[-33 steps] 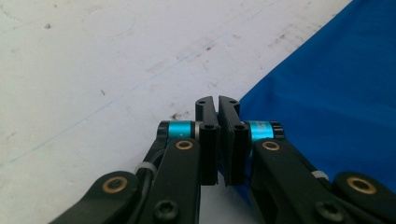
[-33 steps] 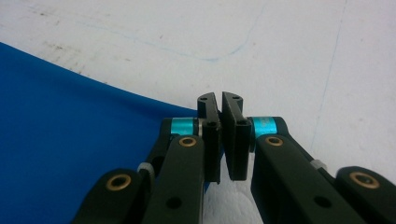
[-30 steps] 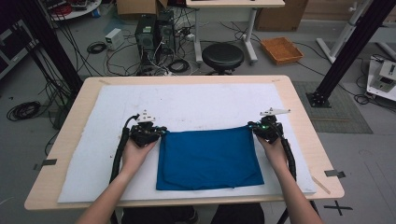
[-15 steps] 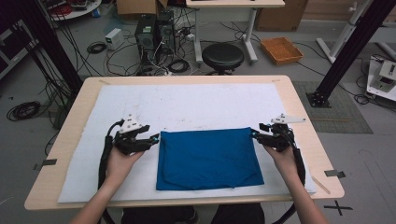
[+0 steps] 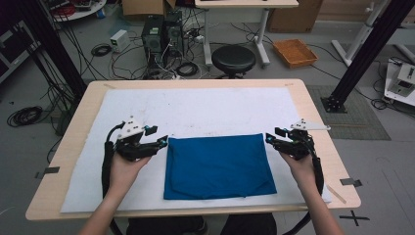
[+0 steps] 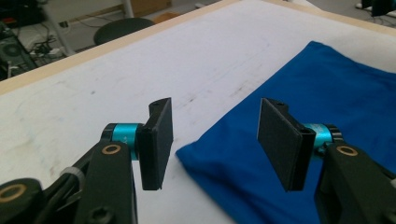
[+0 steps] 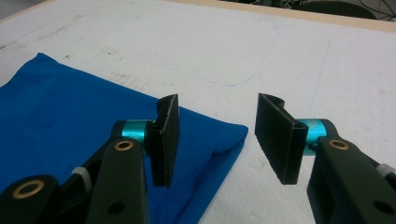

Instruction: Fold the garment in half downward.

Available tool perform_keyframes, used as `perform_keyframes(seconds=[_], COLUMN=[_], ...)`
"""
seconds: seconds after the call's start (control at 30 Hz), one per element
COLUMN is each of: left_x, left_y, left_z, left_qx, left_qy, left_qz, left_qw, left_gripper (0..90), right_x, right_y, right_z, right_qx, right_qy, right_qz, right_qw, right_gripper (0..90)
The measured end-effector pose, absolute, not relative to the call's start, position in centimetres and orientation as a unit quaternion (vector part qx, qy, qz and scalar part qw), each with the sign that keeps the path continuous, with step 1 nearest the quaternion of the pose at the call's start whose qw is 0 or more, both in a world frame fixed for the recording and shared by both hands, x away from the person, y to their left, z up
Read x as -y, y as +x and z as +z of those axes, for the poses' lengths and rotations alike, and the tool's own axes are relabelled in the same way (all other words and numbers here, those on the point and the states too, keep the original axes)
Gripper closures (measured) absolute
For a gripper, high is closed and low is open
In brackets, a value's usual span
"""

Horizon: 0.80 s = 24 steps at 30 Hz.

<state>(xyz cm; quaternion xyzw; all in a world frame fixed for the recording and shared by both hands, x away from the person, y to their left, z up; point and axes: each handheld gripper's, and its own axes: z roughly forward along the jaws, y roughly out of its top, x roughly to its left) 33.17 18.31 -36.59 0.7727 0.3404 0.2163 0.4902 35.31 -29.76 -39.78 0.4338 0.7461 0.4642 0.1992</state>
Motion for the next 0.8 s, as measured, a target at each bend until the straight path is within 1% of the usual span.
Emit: perform_keyframes(seconds=[0.07, 0.13, 0.27, 0.43, 0.5, 0.6, 0.73, 0.8], left_x=[-18.1, -18.3, -20.1, -21.3, -21.1, -20.2, -18.3, -17.4], left_y=[33.1, 32.6, 31.2, 30.7, 31.1, 31.8, 33.0, 33.6], left_z=[-36.2, -36.3, -37.8, -38.7, -38.3, -37.3, -36.5, -36.5], left_qx=[-0.336, -0.325, -0.314, -0.327, -0.333, -0.332, -0.324, -0.321], left_qy=[0.772, 0.78, 0.792, 0.772, 0.775, 0.772, 0.775, 0.78], left_qz=[0.213, 0.221, 0.229, 0.246, 0.247, 0.241, 0.215, 0.211], left_qw=[0.496, 0.487, 0.471, 0.486, 0.477, 0.486, 0.499, 0.494], left_gripper=[44.6, 44.4, 43.8, 43.8, 43.8, 43.8, 43.7, 43.4], right_x=[29.9, 30.1, 30.5, 30.6, 30.5, 30.3, 30.0, 29.8], right_y=[35.4, 35.5, 35.5, 35.5, 35.4, 35.5, 35.6, 35.7], right_z=[-39.8, -40.0, -40.2, -40.0, -39.8, -39.7, -39.6, -39.7], right_qx=[-0.745, -0.743, -0.742, -0.741, -0.74, -0.741, -0.741, -0.742], right_qy=[0.436, 0.44, 0.443, 0.442, 0.442, 0.437, 0.437, 0.437], right_qz=[0.465, 0.466, 0.464, 0.466, 0.468, 0.469, 0.469, 0.468], right_qw=[0.197, 0.195, 0.193, 0.195, 0.196, 0.197, 0.198, 0.198], right_gripper=[50.3, 50.3, 50.2, 49.9, 49.7, 49.6, 49.5, 49.5])
